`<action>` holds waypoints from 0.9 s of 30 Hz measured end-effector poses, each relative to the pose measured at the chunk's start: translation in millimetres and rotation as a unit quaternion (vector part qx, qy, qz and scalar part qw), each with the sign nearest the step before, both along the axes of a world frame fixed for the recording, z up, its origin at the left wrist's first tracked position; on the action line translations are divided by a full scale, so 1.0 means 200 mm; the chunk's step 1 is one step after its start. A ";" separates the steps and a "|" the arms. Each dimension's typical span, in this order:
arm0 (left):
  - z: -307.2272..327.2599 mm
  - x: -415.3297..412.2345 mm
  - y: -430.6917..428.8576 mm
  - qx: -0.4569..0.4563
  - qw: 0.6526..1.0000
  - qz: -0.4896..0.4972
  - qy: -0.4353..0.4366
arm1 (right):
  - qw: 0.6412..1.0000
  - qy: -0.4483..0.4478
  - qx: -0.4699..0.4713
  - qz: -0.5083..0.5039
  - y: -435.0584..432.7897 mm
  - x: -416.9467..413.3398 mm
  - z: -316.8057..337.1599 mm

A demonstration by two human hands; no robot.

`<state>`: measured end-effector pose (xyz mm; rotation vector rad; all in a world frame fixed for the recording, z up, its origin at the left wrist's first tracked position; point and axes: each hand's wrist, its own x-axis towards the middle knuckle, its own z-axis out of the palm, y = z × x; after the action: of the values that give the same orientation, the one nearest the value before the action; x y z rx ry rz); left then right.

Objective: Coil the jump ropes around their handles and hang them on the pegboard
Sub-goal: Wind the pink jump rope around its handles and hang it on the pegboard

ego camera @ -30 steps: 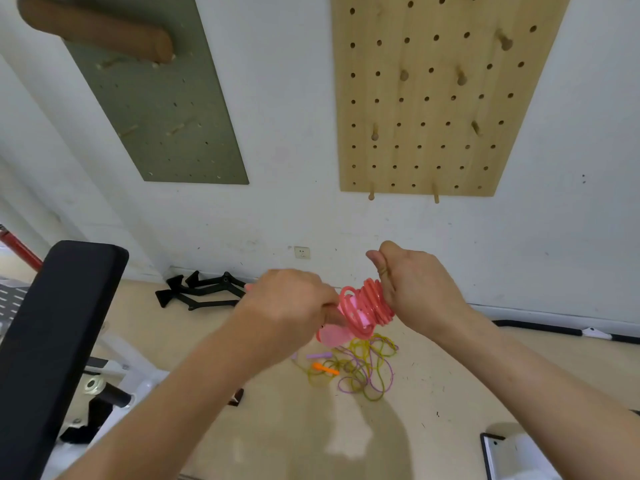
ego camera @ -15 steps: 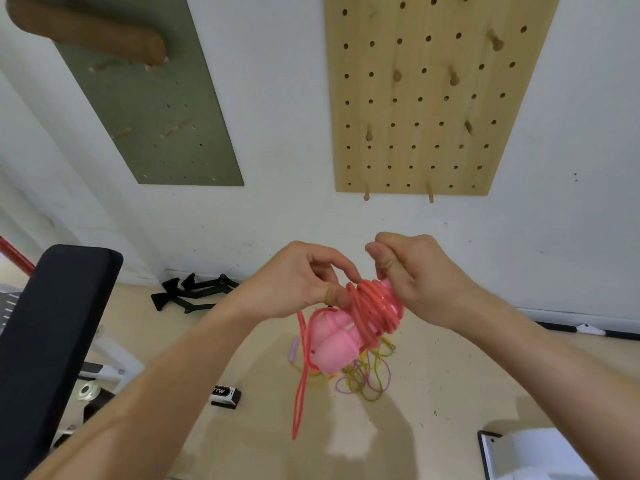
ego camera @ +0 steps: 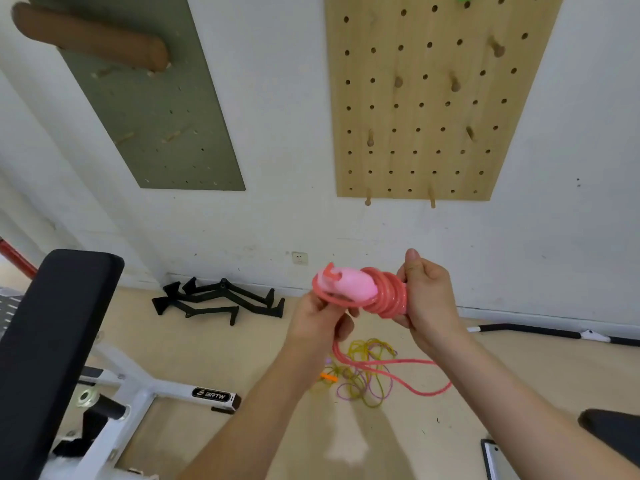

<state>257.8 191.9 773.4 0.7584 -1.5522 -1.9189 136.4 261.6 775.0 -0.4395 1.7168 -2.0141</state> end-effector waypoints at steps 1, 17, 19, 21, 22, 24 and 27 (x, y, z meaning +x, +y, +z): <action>-0.02 0.00 0.02 -0.001 1.000 0.006 -0.005 | 1.000 -0.007 0.004 -0.016 -0.01 0.00 -0.01; 0.09 0.19 0.09 -0.738 0.545 -0.083 -0.390 | 0.868 0.444 0.208 -0.074 0.02 -0.06 -0.04; 0.12 0.20 0.07 -0.755 0.534 -0.108 -0.365 | 0.849 0.478 0.219 -0.059 0.03 -0.05 -0.03; 0.15 0.20 0.02 -0.764 0.537 -0.131 -0.334 | 0.828 0.512 0.227 -0.045 0.04 -0.04 0.00; 0.18 0.19 0.00 -0.763 0.545 -0.143 -0.317 | 0.816 0.529 0.228 -0.038 0.04 -0.04 0.02; 0.27 0.17 -0.02 -0.755 0.569 -0.158 -0.284 | 0.786 0.579 0.215 -0.023 0.05 -0.03 0.06; 0.43 0.13 -0.06 -0.646 0.670 -0.212 -0.299 | 0.742 0.644 0.181 0.047 0.08 0.02 0.09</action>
<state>282.9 180.7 859.2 0.3111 -3.0300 -0.2424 141.1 277.6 793.7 -2.0390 2.5923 -1.1160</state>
